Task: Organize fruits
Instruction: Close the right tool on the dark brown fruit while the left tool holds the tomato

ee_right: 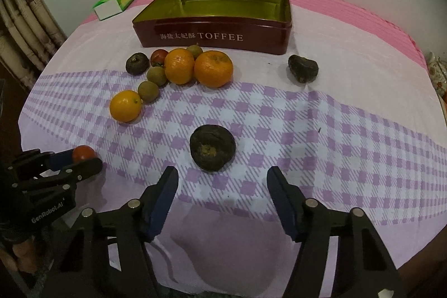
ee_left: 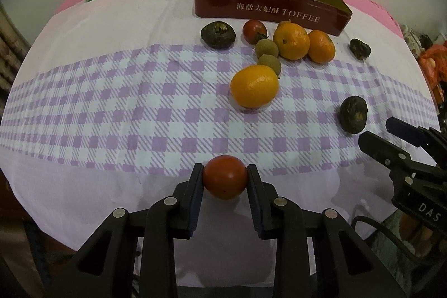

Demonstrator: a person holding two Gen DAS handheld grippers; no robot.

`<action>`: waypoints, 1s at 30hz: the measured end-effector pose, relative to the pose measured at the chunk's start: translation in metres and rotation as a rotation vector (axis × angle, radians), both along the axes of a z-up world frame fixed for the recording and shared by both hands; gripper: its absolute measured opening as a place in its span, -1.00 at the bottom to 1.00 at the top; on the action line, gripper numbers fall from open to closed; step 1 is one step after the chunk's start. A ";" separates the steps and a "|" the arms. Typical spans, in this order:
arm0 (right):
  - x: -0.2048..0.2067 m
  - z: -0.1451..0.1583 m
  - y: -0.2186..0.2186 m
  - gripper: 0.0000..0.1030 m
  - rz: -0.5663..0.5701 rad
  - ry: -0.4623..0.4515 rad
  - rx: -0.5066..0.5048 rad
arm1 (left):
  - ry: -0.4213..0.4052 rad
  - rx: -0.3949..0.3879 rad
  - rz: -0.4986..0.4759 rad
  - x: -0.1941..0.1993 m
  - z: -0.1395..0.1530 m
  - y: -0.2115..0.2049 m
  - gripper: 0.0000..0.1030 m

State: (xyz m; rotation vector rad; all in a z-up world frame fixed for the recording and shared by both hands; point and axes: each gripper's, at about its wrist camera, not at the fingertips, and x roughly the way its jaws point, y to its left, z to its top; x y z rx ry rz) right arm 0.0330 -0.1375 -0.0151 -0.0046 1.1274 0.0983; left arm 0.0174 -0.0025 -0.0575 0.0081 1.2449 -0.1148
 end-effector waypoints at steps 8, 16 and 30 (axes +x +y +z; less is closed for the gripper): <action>0.015 -0.011 0.000 0.15 -0.002 0.012 -0.015 | -0.021 0.009 -0.012 0.006 0.002 0.008 -0.39; 0.023 -0.018 0.003 0.09 0.001 0.025 -0.011 | -0.032 0.017 -0.014 0.015 0.004 0.004 -0.39; 0.033 -0.022 0.010 -0.27 0.017 0.031 -0.023 | -0.030 0.021 -0.017 0.035 0.004 0.003 -0.39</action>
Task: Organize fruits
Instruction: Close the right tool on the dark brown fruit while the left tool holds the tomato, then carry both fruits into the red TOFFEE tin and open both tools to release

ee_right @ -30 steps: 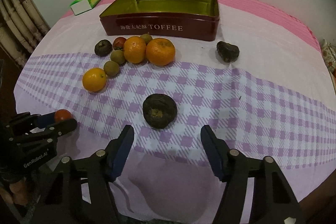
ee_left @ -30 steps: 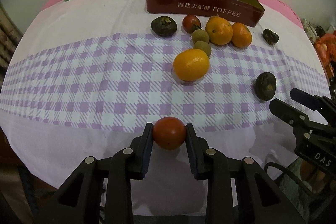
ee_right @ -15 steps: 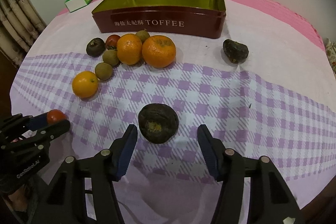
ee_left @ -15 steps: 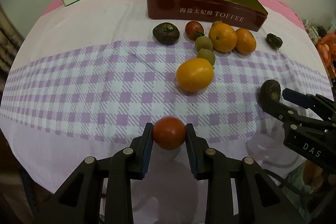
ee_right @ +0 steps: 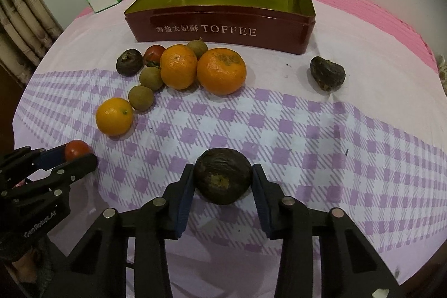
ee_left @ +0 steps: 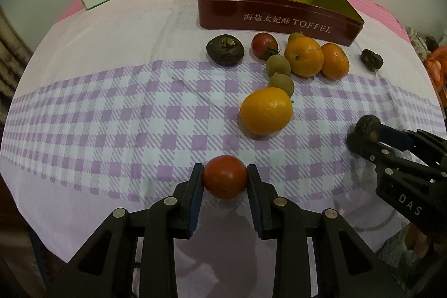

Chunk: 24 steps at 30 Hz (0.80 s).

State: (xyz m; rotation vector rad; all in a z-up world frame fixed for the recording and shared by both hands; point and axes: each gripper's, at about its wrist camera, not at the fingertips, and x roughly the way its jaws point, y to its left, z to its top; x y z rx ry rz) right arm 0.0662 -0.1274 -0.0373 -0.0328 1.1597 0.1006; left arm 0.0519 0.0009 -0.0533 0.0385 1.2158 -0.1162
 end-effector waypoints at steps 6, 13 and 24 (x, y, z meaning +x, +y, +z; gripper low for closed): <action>0.002 0.000 0.002 -0.29 -0.002 0.008 -0.003 | -0.003 -0.003 -0.005 0.006 -0.002 0.001 -0.39; -0.002 0.003 0.004 -0.30 0.004 -0.012 -0.022 | -0.019 -0.004 -0.012 0.010 -0.003 0.003 -0.39; -0.007 0.017 0.000 -0.30 0.011 -0.053 -0.022 | -0.065 -0.017 -0.021 0.009 0.009 0.012 -0.39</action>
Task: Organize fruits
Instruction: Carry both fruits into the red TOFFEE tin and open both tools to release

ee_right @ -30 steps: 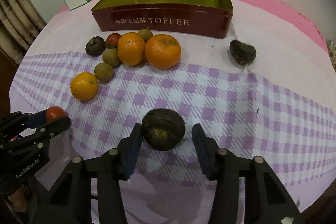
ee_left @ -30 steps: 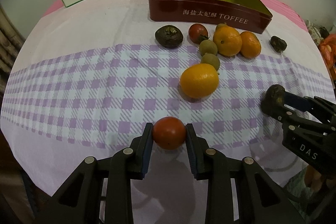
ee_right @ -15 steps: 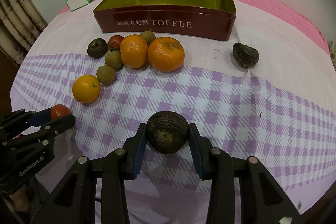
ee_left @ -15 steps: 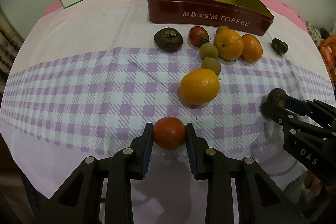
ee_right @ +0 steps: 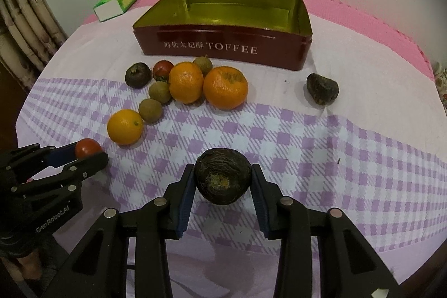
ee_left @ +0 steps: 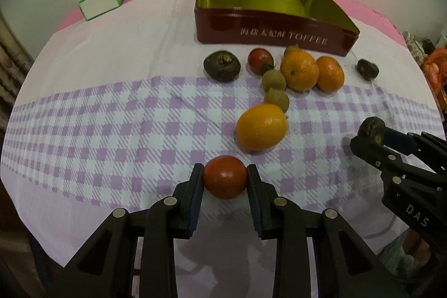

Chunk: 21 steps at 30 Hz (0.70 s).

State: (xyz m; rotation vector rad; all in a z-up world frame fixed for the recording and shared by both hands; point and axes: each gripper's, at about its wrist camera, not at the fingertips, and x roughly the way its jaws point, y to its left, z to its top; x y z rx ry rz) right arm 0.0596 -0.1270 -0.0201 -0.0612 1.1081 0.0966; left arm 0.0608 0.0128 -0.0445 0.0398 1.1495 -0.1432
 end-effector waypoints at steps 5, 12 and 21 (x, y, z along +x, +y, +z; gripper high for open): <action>0.006 0.005 -0.006 -0.30 -0.007 0.001 0.017 | -0.025 -0.009 -0.002 0.005 0.010 0.007 -0.39; 0.019 0.020 -0.016 -0.30 -0.021 -0.020 0.054 | -0.061 -0.027 -0.003 0.020 0.024 0.018 -0.39; 0.048 0.041 -0.026 -0.30 -0.033 -0.067 0.060 | -0.109 -0.060 -0.001 0.047 0.044 0.023 -0.39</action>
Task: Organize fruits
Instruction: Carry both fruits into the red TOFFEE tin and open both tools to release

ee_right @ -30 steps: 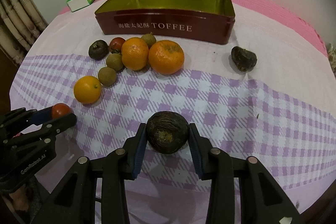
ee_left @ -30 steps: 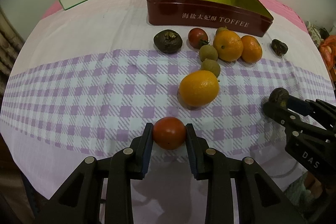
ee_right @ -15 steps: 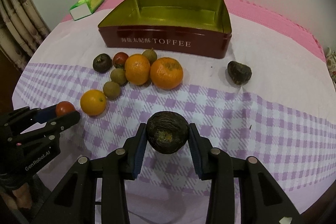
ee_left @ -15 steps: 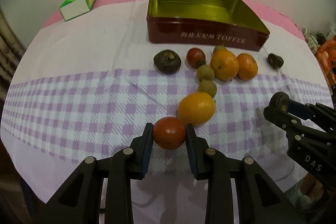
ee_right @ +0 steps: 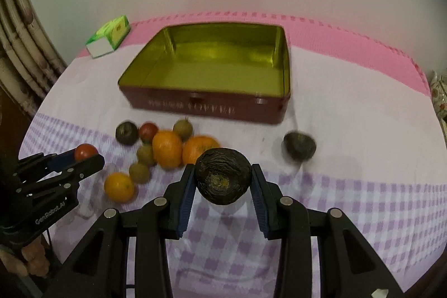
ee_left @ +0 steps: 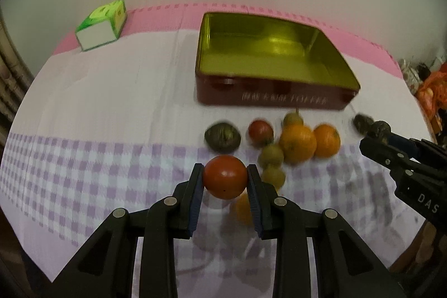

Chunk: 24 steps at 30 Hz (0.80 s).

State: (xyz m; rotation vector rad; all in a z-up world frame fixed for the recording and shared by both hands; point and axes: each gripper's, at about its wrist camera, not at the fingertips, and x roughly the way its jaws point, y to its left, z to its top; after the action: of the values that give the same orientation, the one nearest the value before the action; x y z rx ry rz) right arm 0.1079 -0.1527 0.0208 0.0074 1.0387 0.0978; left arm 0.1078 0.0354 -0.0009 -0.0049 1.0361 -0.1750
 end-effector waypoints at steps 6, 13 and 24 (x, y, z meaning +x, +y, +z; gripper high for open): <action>0.026 0.014 -0.006 -0.30 0.002 -0.036 0.006 | -0.085 0.008 -0.003 0.030 0.019 -0.006 -0.39; 0.060 0.016 -0.011 -0.30 0.015 -0.050 -0.020 | -0.109 0.008 -0.007 0.077 0.026 -0.017 -0.39; 0.100 -0.009 -0.013 -0.30 0.019 0.028 -0.028 | -0.033 0.042 -0.060 0.125 0.007 -0.037 -0.39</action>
State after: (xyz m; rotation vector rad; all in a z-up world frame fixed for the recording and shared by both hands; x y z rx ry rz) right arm 0.2079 -0.1661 0.0121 -0.0263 1.0686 0.1006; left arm 0.2330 -0.0016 0.0059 0.0670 1.0078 -0.2071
